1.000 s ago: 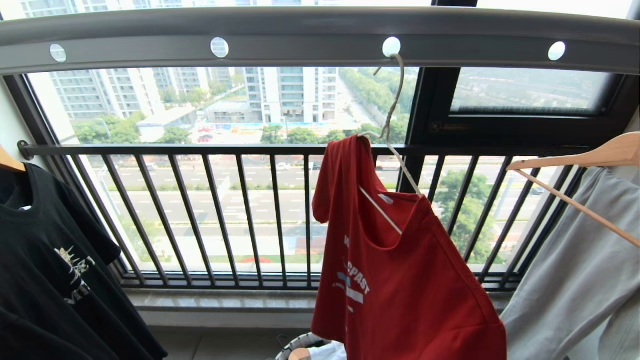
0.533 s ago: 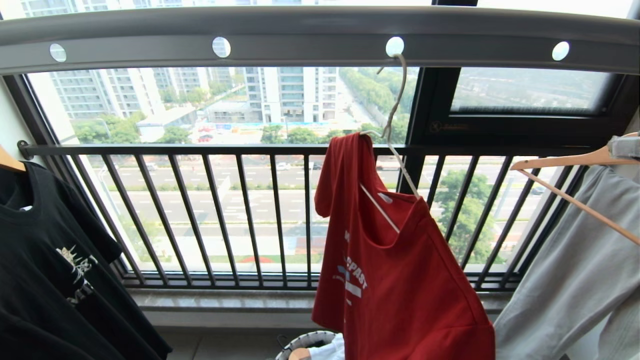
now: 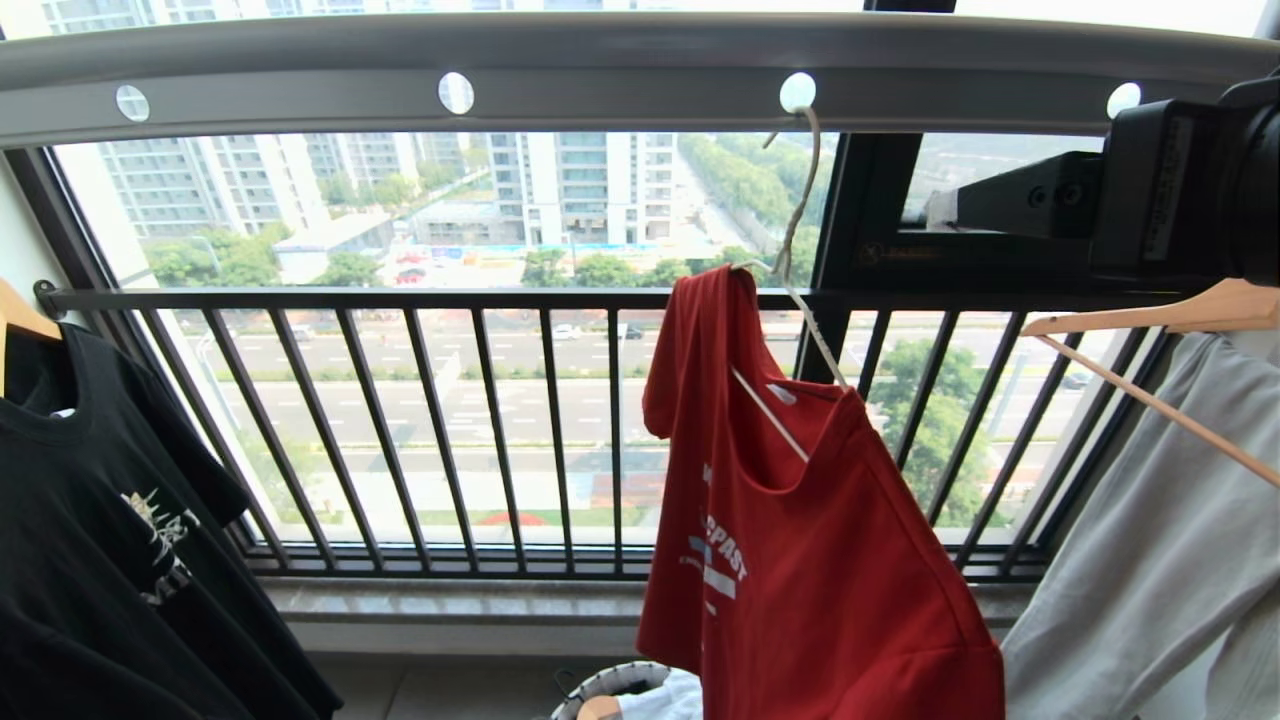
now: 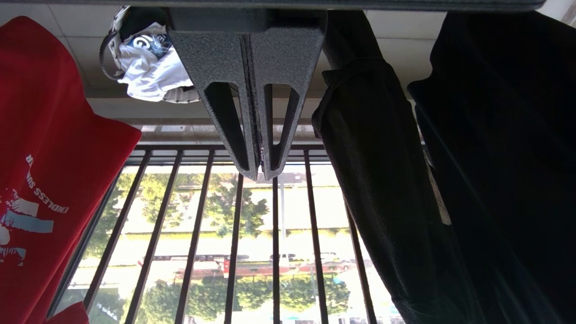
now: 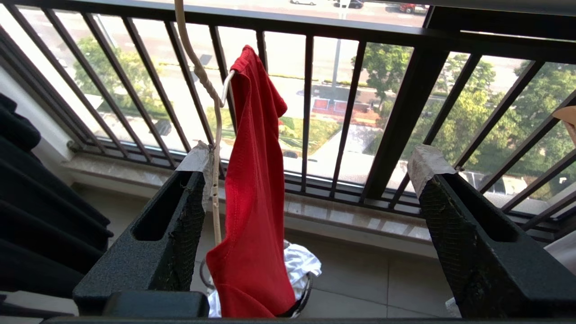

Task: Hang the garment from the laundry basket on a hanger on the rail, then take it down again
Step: Take the clothes off the clothes rack

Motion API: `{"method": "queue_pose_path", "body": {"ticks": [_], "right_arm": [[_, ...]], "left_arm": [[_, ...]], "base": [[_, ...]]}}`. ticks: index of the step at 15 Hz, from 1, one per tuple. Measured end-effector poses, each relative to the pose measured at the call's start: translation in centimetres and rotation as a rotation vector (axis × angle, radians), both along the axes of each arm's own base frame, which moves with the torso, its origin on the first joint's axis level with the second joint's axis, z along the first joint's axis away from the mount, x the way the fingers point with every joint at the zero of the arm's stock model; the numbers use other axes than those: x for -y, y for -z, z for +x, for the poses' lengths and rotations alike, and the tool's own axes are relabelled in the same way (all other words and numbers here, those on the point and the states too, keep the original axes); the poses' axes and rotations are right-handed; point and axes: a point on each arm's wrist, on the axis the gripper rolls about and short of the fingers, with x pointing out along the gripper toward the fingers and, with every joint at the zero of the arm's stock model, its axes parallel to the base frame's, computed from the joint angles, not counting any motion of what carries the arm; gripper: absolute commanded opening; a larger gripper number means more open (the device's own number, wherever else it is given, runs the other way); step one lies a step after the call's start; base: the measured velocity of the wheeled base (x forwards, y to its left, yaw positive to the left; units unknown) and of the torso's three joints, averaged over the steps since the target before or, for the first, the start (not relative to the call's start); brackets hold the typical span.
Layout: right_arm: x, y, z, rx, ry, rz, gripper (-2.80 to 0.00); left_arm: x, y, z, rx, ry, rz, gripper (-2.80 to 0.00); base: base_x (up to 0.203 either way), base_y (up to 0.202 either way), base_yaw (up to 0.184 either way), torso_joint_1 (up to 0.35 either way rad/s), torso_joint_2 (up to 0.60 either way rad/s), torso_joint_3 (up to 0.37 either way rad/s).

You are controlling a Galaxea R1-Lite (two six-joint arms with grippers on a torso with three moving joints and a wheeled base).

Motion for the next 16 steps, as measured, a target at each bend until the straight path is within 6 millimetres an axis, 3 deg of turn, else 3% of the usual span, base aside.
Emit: {"method": "queue_pose_path", "body": {"ticks": [4,16], "right_arm": [[-2.6,1.1,2.4,0.011,0.102,0.017,0.0],[-7.7,4.3,6.7,0.002,0.108,0.056,0.0]], "left_arm": [[0.0,0.0,0.0,0.0,0.0,0.0,-2.8],[0.0,0.0,0.0,0.0,0.0,0.0,-2.8]], "base": [[0.0,0.0,0.0,0.0,0.0,0.0],[0.0,0.0,0.0,0.0,0.0,0.0]]}}
